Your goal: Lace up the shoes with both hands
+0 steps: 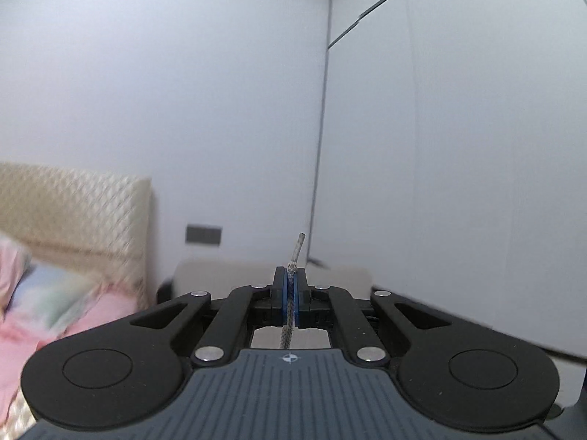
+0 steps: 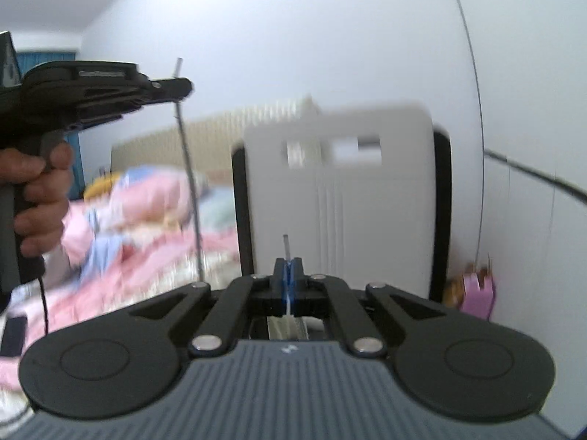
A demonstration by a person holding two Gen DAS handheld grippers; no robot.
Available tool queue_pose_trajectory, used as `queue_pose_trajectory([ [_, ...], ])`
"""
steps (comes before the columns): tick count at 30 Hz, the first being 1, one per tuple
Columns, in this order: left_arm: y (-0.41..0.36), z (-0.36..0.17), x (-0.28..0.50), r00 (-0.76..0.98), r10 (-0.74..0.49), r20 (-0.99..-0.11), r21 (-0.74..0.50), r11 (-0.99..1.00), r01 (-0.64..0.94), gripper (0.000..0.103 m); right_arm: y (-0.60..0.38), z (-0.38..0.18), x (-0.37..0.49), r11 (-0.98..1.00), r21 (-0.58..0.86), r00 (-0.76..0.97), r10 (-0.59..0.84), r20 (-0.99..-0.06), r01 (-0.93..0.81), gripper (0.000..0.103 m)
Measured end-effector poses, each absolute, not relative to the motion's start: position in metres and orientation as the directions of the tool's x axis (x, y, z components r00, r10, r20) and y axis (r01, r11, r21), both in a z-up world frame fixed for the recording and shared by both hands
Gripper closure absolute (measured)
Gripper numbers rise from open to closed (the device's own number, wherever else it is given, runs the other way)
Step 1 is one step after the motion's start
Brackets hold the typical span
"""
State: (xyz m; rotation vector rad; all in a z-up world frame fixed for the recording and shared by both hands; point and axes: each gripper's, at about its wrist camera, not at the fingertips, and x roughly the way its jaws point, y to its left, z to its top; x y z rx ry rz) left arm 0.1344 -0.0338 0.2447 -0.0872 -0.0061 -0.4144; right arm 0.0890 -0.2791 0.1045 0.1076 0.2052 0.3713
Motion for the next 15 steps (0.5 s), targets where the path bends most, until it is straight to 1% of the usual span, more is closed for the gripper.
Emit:
queue_pose_trajectory([
  [3, -0.045, 0.274, 0.137, 0.907, -0.417, 0.063, -0.075, 0.904, 0.421, 0.099, -0.274, 0.132, 0.092, 0.924, 0.15, 0.925, 0.368, -0.092, -0.353, 0.101],
  [6, -0.056, 0.296, 0.139, 0.899, -0.429, 0.088, -0.057, 0.899, 0.434, 0.099, -0.272, 0.155, 0.091, 0.924, 0.148, 0.933, 0.36, -0.024, -0.353, 0.101],
  [9, -0.068, 0.309, 0.144, 0.891, -0.447, 0.076, -0.034, 0.892, 0.451, 0.099, -0.271, 0.18, 0.091, 0.925, 0.152, 0.938, 0.345, 0.042, -0.347, 0.101],
  [15, -0.085, 0.309, 0.151, 0.891, -0.452, 0.049, 0.01, 0.892, 0.452, 0.099, -0.272, 0.22, 0.09, 0.919, 0.186, 0.934, 0.321, 0.16, -0.348, 0.101],
])
